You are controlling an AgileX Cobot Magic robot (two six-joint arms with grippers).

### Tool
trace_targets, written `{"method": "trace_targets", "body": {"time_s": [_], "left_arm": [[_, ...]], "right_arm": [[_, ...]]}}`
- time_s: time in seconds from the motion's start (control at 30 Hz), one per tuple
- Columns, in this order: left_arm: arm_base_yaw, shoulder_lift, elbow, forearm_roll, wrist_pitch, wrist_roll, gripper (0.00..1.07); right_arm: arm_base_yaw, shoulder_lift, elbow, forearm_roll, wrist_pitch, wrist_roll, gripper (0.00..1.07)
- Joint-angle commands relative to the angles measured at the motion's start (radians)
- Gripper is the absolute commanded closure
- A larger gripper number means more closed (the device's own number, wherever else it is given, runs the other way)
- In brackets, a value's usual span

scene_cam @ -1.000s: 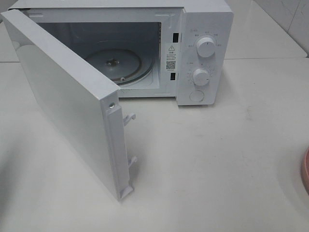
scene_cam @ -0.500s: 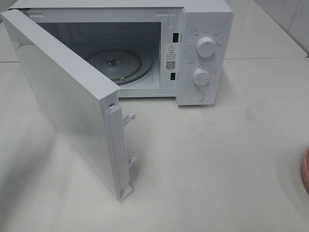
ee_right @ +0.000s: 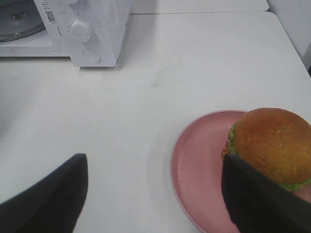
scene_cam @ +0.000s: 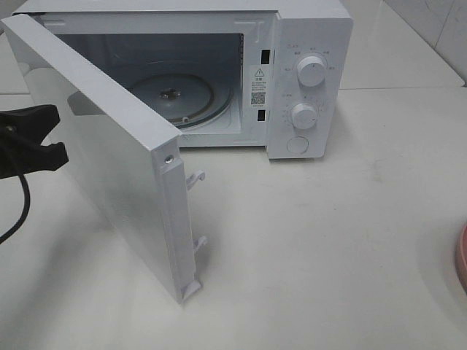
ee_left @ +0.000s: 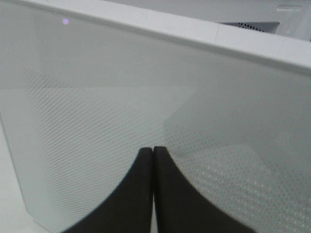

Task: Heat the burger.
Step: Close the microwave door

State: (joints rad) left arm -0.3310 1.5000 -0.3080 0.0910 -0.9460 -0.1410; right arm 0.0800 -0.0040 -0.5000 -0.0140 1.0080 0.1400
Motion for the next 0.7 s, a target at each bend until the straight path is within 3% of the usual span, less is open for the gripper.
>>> {"method": "trace_targets", "body": {"time_s": [0.03, 0.23, 0.47, 0.7], "left_arm": [[-0.040, 0.015, -0.030, -0.060, -0.017, 0.015, 1.07], [-0.159, 0.095, -0.129, -0.191, -0.015, 0.078, 1.07], [-0.248, 0.175, -0.229, -0.286, -0.010, 0.094, 1.07], [-0.333, 0.251, -0.367, -0.415, 0.040, 0.198, 1.07]], "right_arm": [[-0.004, -0.027, 0.002, 0.003, -0.013, -0.013, 0.32], [-0.004, -0.027, 0.002, 0.003, -0.013, -0.013, 0.32], [-0.004, -0.027, 0.002, 0.003, -0.013, -0.013, 0.32], [-0.004, -0.027, 0.002, 0.003, -0.013, -0.013, 0.32]]}}
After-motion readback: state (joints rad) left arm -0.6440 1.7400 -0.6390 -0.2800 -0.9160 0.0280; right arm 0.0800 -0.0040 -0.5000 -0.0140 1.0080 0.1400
